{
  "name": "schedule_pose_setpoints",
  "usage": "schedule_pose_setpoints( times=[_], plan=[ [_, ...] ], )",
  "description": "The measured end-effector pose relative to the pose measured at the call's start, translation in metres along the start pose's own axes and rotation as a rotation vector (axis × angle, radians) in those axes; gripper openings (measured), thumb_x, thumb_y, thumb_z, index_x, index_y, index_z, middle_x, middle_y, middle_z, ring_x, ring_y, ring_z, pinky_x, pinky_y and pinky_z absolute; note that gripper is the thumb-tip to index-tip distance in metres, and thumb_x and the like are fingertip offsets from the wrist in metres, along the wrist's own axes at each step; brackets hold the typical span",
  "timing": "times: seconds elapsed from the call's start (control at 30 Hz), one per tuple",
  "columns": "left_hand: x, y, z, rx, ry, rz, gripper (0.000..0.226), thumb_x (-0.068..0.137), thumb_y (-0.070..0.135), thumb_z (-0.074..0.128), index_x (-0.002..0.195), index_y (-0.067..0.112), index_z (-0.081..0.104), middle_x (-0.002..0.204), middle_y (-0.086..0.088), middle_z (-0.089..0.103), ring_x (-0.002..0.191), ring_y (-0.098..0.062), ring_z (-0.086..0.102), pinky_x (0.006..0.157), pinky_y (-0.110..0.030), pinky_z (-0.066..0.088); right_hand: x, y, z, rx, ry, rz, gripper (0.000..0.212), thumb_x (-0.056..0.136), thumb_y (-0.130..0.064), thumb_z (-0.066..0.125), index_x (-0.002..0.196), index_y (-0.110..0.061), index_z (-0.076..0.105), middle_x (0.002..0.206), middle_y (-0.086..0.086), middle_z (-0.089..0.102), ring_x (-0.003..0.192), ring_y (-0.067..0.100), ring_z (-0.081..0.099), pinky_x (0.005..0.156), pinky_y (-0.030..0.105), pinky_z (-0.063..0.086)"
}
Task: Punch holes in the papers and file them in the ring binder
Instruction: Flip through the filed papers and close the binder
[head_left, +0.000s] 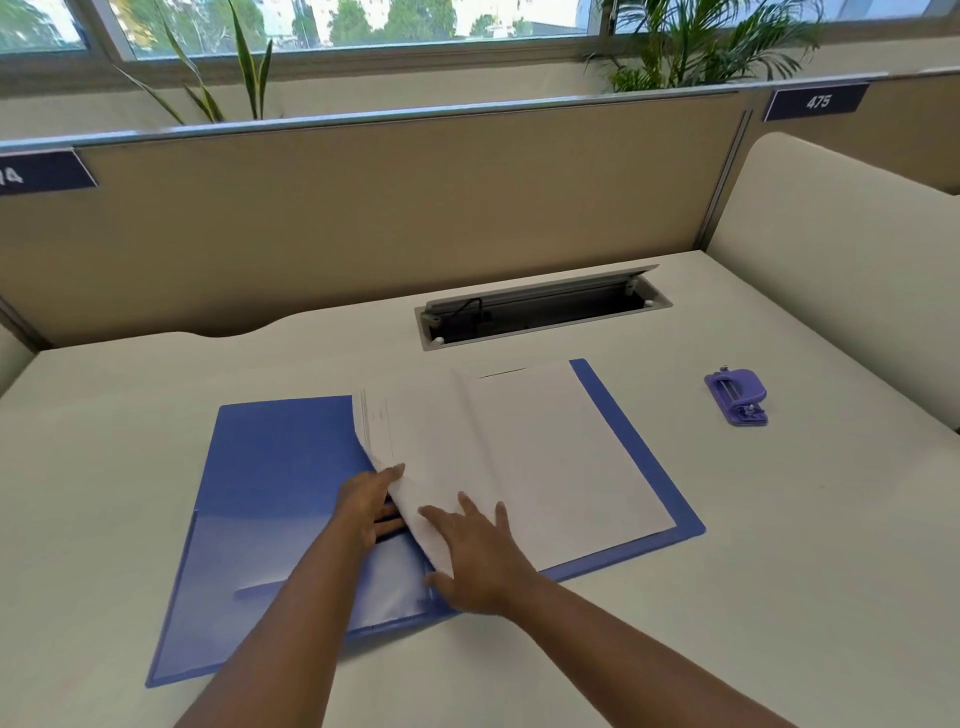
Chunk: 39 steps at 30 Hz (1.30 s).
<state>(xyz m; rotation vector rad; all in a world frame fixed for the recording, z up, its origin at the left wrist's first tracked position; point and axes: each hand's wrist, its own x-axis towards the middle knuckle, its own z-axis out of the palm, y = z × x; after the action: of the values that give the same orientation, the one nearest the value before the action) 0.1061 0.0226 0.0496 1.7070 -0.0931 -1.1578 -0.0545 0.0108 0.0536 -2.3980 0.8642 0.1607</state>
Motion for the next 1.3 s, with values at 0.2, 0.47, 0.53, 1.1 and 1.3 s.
schedule_pose_setpoints(
  times=[0.2, 0.47, 0.53, 1.1, 1.3],
  plan=[
    [0.006, -0.003, -0.001, -0.088, 0.118, -0.028, 0.011, 0.082, -0.001, 0.042, 0.073, 0.003, 0.045, 0.067, -0.011, 0.046, 0.058, -0.025, 0.046, 0.054, -0.036, 0.046, -0.005, 0.015, 0.0, 0.622, 0.474, -0.104, 0.02, 0.083, -0.027, 0.059, 0.09, -0.013, 0.072, 0.09, 0.003, 0.075, 0.091, 0.016, 0.067, 0.091, 0.028, 0.046],
    [0.021, -0.017, -0.012, -0.082, 0.149, -0.037, 0.025, 0.083, -0.004, 0.04, 0.063, 0.01, 0.048, 0.064, -0.008, 0.042, 0.056, -0.02, 0.04, 0.052, -0.031, 0.036, -0.019, 0.096, 0.001, 0.068, 0.523, 0.883, 0.08, 0.086, -0.058, 0.044, 0.148, -0.016, 0.015, 0.154, 0.027, 0.006, 0.144, 0.039, -0.003, 0.116, 0.052, 0.001],
    [0.024, -0.02, -0.014, -0.091, 0.161, -0.033, 0.022, 0.081, -0.002, 0.042, 0.064, 0.01, 0.048, 0.063, -0.008, 0.042, 0.055, -0.02, 0.04, 0.052, -0.031, 0.035, -0.023, 0.104, 0.001, 0.121, 0.457, 0.946, 0.095, 0.081, -0.068, 0.041, 0.149, -0.014, 0.001, 0.153, 0.03, -0.003, 0.144, 0.04, -0.005, 0.115, 0.055, -0.001],
    [0.02, -0.028, -0.022, -0.158, 0.131, 0.138, 0.04, 0.087, -0.007, 0.038, 0.116, 0.013, 0.056, 0.106, -0.011, 0.057, 0.08, -0.025, 0.055, 0.079, -0.042, 0.049, -0.017, 0.093, -0.019, 0.151, 0.792, 0.813, 0.092, 0.073, -0.017, 0.076, 0.144, -0.012, 0.019, 0.128, 0.014, 0.045, 0.113, 0.029, 0.051, 0.103, 0.047, 0.037],
    [0.021, -0.027, -0.023, -0.132, 0.151, 0.165, 0.046, 0.088, -0.007, 0.039, 0.129, 0.01, 0.051, 0.11, -0.012, 0.057, 0.073, -0.021, 0.053, 0.069, -0.034, 0.048, -0.019, 0.096, -0.053, 0.406, 0.998, 0.747, 0.039, 0.088, -0.013, 0.059, 0.125, -0.006, 0.051, 0.121, 0.018, 0.054, 0.097, 0.033, 0.06, 0.072, 0.03, 0.042]
  ],
)
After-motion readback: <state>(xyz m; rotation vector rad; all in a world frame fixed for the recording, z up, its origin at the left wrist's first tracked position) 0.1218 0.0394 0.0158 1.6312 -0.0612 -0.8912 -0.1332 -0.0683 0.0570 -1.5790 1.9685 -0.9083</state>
